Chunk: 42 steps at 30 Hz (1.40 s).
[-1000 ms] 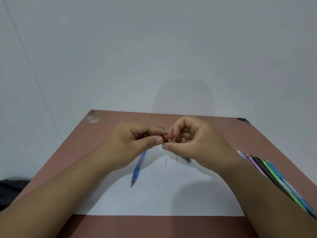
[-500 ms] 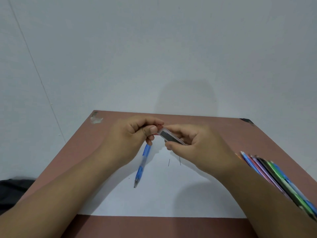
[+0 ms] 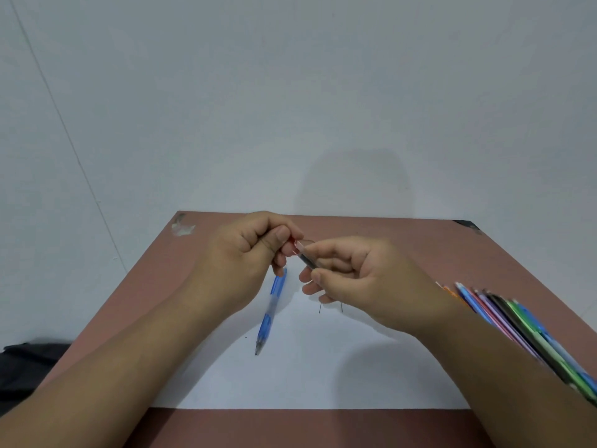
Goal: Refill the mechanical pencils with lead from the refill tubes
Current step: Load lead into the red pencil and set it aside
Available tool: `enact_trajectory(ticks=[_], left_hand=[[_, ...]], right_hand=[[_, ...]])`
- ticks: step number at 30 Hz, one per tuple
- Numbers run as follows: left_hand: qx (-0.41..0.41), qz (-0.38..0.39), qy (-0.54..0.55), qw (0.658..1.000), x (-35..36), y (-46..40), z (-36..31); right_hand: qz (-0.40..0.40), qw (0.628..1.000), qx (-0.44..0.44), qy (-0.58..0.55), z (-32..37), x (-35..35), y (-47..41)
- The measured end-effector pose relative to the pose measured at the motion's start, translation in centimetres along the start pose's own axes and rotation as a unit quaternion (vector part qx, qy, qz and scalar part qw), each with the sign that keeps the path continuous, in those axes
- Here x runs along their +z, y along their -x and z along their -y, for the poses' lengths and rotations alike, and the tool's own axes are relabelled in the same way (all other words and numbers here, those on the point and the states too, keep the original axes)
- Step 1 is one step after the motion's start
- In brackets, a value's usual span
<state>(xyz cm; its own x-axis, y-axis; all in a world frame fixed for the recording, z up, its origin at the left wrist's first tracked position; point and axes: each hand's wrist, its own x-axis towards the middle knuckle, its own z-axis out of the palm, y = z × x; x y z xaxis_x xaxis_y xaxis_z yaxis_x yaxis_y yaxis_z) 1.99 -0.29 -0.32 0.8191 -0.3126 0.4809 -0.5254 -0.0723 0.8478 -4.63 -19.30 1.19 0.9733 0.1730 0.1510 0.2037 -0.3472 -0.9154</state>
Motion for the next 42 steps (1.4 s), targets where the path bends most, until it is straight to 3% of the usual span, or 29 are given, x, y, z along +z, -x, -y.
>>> enact_trajectory(ticks=[4,10,13,19,24,30,42], left_hand=[[-0.037,0.002,0.029,0.999,0.0,0.1,0.1],[-0.126,0.058,0.204,0.969,-0.1,0.2,-0.3],[-0.178,0.076,0.250,0.949,-0.1,0.1,-0.7],[-0.331,0.121,0.313,0.882,0.2,0.2,-1.1],[-0.336,0.098,0.334,0.875,0.6,0.3,-1.3],[-0.326,0.072,0.303,0.893,0.9,0.5,-1.1],[-0.346,0.059,0.310,0.884,0.8,0.4,-1.2]], right_hand=[[-0.017,1.000,-0.001,0.021,0.1,0.1,0.0],[-0.091,0.996,-0.020,0.013,0.0,-0.1,-0.3],[-0.148,0.972,-0.088,0.161,-0.6,-0.9,-0.4],[-0.184,0.883,-0.203,0.380,-1.8,-2.0,-1.3],[-0.177,0.858,-0.252,0.412,-2.2,-1.9,-1.5],[-0.180,0.859,-0.266,0.399,-2.2,-1.6,-1.5],[-0.188,0.839,-0.305,0.410,-2.1,-1.3,-1.5]])
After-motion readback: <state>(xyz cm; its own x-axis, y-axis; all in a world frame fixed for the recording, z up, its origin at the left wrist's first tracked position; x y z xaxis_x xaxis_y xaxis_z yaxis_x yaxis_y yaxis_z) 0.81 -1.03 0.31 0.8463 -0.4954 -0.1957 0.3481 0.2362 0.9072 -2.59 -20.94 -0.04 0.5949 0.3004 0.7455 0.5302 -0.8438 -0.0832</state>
